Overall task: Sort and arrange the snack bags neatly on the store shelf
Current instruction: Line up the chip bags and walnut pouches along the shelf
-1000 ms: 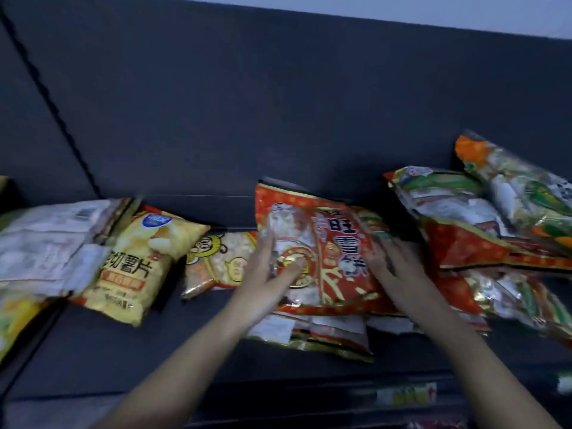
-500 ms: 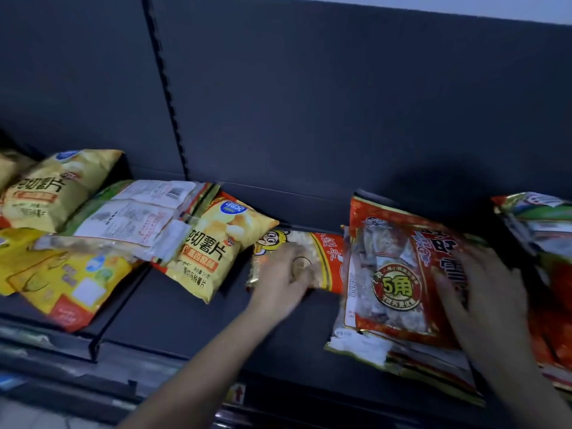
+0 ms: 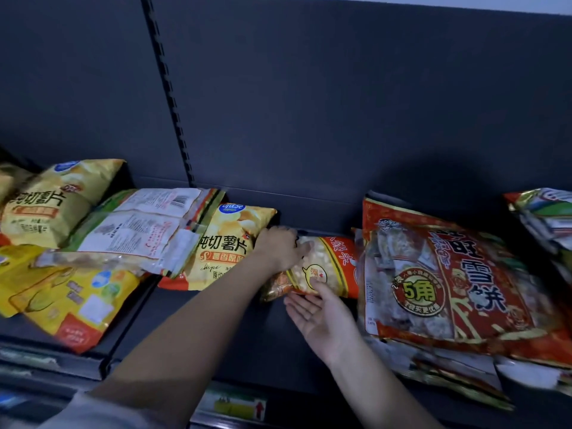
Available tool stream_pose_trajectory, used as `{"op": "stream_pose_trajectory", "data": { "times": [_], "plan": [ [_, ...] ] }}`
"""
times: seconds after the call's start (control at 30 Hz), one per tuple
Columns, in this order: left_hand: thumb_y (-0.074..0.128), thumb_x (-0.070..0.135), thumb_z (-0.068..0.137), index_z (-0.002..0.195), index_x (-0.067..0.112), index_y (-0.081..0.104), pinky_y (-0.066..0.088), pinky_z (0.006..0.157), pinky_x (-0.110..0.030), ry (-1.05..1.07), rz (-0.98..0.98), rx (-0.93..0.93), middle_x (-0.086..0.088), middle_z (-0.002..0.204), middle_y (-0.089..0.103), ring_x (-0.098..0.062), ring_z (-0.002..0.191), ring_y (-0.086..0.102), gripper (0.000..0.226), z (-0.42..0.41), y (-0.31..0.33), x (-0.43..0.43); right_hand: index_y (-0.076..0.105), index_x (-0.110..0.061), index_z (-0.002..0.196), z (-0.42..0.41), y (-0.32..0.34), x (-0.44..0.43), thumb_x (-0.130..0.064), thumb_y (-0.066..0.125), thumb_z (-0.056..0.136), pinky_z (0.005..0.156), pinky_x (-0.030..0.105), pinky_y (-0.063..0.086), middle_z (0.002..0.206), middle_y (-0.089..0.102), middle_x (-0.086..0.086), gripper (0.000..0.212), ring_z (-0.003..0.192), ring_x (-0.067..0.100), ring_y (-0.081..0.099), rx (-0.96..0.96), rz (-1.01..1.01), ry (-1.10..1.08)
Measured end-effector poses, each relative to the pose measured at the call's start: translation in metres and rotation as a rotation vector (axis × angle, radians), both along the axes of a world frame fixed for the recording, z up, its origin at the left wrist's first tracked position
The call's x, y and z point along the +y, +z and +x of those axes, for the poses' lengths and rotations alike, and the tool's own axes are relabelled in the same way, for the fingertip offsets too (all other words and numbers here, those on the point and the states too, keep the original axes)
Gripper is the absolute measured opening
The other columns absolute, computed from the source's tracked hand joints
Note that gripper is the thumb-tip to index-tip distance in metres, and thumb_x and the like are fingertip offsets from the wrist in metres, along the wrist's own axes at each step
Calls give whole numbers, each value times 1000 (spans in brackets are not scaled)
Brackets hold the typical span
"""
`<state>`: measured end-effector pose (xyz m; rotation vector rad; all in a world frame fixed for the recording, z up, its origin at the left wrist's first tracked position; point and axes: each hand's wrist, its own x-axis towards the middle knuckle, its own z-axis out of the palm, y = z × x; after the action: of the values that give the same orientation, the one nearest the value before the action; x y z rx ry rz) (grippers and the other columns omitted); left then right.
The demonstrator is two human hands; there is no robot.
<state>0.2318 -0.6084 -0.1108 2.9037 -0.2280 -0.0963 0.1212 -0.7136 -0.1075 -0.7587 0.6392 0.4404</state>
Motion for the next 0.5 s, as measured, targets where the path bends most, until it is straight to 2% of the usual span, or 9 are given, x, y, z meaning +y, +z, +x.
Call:
{"op": "stream_pose_trajectory", "data": {
  "times": [0.1, 0.17, 0.23, 0.3, 0.37, 0.43, 0.5],
  "plan": [
    [43, 49, 94, 93, 6, 63, 41, 69, -31, 8, -4, -33, -9, 93, 65, -28, 94, 60, 47, -5, 14, 0, 51, 0, 120, 1, 4, 7, -17, 62, 88, 90, 43, 46, 112, 57, 25, 37, 104, 34, 57, 5, -35, -35],
    [47, 48, 92, 80, 5, 64, 33, 55, -29, -11, -21, -28, -3, 68, 55, -25, 76, 57, 48, -16, 28, 1, 58, -5, 115, -5, 4, 10, -16, 65, 86, 79, 41, 51, 105, 65, 20, 32, 93, 30, 63, -19, -78, -52],
    [50, 48, 90, 73, 4, 63, 28, 48, -28, -22, -73, 4, -1, 57, 48, -22, 67, 53, 49, -30, 43, 4, 63, -5, 111, -10, 4, 12, -17, 67, 83, 72, 37, 53, 100, 70, 17, 30, 88, 28, 67, -65, -124, -74],
    [50, 49, 89, 71, 7, 57, 28, 48, -28, -8, -69, 29, 0, 57, 47, -21, 67, 53, 47, -47, 57, 12, 65, -5, 108, -15, 7, 15, -20, 68, 83, 71, 36, 54, 95, 73, 16, 29, 85, 28, 70, -122, -159, -43],
    [48, 50, 90, 75, 11, 53, 31, 50, -29, 24, -60, 40, 2, 64, 50, -21, 73, 54, 42, -66, 68, 26, 65, -7, 110, -19, 9, 19, -23, 68, 83, 77, 39, 55, 95, 73, 15, 32, 88, 29, 71, -191, -186, 29],
    [49, 50, 90, 88, 17, 54, 37, 61, -28, 56, -143, 29, 3, 82, 59, -21, 88, 58, 34, -87, 73, 41, 61, -11, 115, -21, 12, 23, -24, 66, 84, 76, 39, 55, 98, 73, 13, 34, 90, 28, 70, -291, -236, 80],
    [52, 49, 89, 109, 21, 54, 41, 74, -27, 97, -281, 10, 4, 106, 63, -19, 104, 58, 34, -107, 71, 52, 58, -13, 118, -24, 15, 24, -24, 66, 83, 68, 36, 57, 100, 73, 12, 38, 88, 27, 71, -394, -319, 107]
  ]
}}
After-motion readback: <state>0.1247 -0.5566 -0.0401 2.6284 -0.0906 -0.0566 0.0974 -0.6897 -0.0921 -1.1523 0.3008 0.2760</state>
